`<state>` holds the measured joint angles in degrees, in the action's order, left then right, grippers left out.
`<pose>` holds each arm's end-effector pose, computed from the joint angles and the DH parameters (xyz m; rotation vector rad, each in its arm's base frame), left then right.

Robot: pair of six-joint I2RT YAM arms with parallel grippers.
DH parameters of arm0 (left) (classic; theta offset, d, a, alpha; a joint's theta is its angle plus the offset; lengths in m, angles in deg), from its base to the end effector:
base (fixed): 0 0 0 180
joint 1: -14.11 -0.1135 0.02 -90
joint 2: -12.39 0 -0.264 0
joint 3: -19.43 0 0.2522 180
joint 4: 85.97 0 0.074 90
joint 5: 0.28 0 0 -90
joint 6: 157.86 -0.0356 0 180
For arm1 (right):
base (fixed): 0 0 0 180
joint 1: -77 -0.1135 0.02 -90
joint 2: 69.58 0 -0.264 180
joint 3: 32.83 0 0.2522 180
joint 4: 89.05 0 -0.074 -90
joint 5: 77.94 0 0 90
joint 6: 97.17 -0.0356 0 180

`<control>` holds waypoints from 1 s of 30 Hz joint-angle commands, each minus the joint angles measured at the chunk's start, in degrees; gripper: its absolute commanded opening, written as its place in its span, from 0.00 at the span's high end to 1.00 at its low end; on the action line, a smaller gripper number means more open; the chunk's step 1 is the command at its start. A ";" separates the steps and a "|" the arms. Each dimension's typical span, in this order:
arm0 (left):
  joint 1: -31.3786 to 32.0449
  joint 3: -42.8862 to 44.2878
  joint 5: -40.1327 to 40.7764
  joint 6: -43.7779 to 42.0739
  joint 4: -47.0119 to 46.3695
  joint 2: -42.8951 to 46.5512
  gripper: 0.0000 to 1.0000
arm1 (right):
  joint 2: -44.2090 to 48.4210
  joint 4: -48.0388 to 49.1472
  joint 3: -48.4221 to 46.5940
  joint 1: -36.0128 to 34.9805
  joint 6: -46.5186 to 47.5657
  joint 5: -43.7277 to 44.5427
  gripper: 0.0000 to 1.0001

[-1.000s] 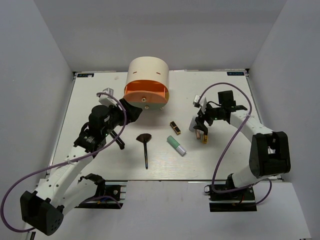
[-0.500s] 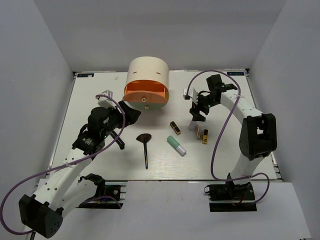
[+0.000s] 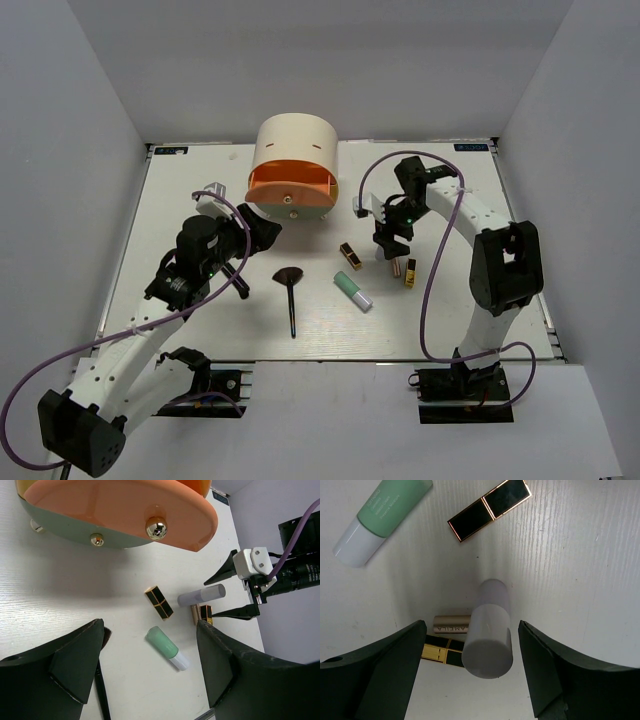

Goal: Organize the makeup

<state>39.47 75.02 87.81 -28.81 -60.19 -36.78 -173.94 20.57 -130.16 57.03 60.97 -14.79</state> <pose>0.1815 -0.0873 0.3051 -0.2137 1.9773 -0.7791 0.3318 0.1377 0.2352 -1.9392 1.9014 0.4694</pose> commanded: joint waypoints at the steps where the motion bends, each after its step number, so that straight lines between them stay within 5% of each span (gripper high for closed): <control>1: 0.30 -0.25 0.42 0.06 -0.15 1.44 0.15 | 0.56 -1.04 -0.72 -0.42 0.68 0.40 0.20; 19: 0.30 -1.04 -0.28 0.85 -0.23 2.50 0.15 | -0.85 2.39 -0.81 -2.89 -0.29 2.68 0.43; 22: 0.30 -1.22 -0.28 0.94 -0.23 2.76 0.16 | -0.76 2.83 -0.46 -3.15 -0.20 3.29 0.57; 27: 0.30 -1.39 -0.63 0.94 -0.15 3.02 0.16 | -0.67 2.66 -0.01 -3.15 -0.02 4.17 0.96; 30: 0.30 -1.39 -0.72 0.94 -0.06 3.29 0.15 | 0.73 2.48 -0.45 -2.71 -0.73 3.56 1.00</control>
<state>39.47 74.01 87.70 -27.93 -60.17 -34.94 -174.31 23.30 -130.16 54.02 60.62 -11.42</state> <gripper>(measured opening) 0.845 0.417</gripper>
